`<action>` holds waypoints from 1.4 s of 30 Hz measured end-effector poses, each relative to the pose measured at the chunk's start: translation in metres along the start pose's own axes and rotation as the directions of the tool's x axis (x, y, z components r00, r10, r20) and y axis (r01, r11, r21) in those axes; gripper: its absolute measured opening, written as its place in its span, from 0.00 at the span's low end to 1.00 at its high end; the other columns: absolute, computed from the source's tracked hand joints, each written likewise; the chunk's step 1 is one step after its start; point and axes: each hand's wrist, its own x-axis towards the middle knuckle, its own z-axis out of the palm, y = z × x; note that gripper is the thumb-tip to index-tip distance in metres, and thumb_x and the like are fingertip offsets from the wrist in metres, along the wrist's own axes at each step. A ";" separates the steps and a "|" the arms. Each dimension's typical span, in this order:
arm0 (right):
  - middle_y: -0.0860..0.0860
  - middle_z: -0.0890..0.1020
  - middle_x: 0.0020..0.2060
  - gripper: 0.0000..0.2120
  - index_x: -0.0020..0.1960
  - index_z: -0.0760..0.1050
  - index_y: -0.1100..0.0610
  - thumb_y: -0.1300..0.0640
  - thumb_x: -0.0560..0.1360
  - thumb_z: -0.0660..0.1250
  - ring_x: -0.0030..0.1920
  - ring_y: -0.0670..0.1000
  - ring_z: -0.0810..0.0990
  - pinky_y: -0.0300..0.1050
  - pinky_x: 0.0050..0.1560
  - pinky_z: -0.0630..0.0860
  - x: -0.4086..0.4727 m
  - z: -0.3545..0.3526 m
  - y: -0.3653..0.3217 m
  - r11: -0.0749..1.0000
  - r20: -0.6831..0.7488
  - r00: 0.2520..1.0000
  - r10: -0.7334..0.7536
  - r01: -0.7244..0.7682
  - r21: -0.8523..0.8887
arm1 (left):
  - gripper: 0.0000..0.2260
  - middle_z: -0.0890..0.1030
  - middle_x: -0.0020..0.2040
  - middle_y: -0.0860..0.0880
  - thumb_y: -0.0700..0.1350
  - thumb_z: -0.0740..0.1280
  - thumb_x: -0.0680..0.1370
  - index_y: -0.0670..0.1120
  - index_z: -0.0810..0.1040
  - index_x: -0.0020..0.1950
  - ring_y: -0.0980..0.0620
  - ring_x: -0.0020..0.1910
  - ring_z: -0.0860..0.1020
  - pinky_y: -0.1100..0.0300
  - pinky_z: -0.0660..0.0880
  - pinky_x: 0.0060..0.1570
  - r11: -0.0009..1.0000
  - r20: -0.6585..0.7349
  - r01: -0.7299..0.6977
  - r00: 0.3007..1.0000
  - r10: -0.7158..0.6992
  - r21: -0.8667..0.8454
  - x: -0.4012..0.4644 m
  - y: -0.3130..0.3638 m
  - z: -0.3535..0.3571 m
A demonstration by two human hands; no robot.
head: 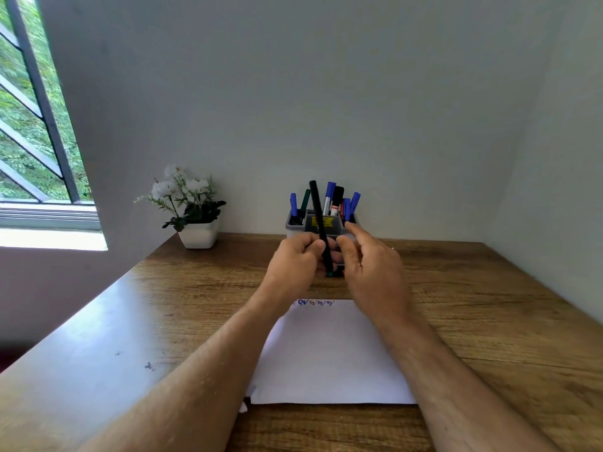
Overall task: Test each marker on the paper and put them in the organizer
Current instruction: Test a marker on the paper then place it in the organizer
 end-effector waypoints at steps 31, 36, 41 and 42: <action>0.47 0.85 0.43 0.17 0.58 0.83 0.53 0.45 0.81 0.62 0.41 0.43 0.82 0.33 0.35 0.77 -0.001 0.001 -0.004 0.998 0.020 0.999 -0.046 0.045 0.049 | 0.07 0.87 0.39 0.49 0.53 0.71 0.74 0.53 0.88 0.44 0.55 0.38 0.84 0.64 0.81 0.38 0.921 -0.125 -0.157 0.985 0.120 -0.357 -0.011 0.017 -0.004; 0.46 0.85 0.41 0.17 0.57 0.83 0.53 0.44 0.80 0.62 0.40 0.42 0.82 0.32 0.34 0.77 -0.002 0.000 -0.002 0.997 0.036 0.999 -0.027 0.024 0.070 | 0.08 0.86 0.39 0.49 0.55 0.70 0.72 0.55 0.88 0.43 0.55 0.38 0.83 0.63 0.82 0.39 0.923 -0.128 -0.147 0.986 0.107 -0.356 -0.012 0.017 -0.005; 0.46 0.85 0.39 0.18 0.56 0.83 0.53 0.43 0.80 0.62 0.39 0.42 0.81 0.32 0.33 0.76 0.000 -0.001 -0.001 0.997 0.067 0.998 -0.014 0.009 0.082 | 0.09 0.87 0.39 0.49 0.54 0.70 0.72 0.53 0.88 0.43 0.55 0.38 0.83 0.63 0.82 0.38 0.927 -0.137 -0.133 0.986 0.090 -0.349 -0.011 0.017 -0.004; 0.45 0.84 0.38 0.18 0.56 0.83 0.53 0.43 0.79 0.62 0.38 0.42 0.81 0.29 0.31 0.73 -0.001 -0.001 -0.002 0.997 0.073 0.997 -0.011 0.005 0.079 | 0.09 0.87 0.39 0.48 0.54 0.71 0.72 0.52 0.88 0.43 0.55 0.38 0.83 0.63 0.82 0.38 0.928 -0.142 -0.127 0.987 0.081 -0.351 -0.011 0.017 -0.004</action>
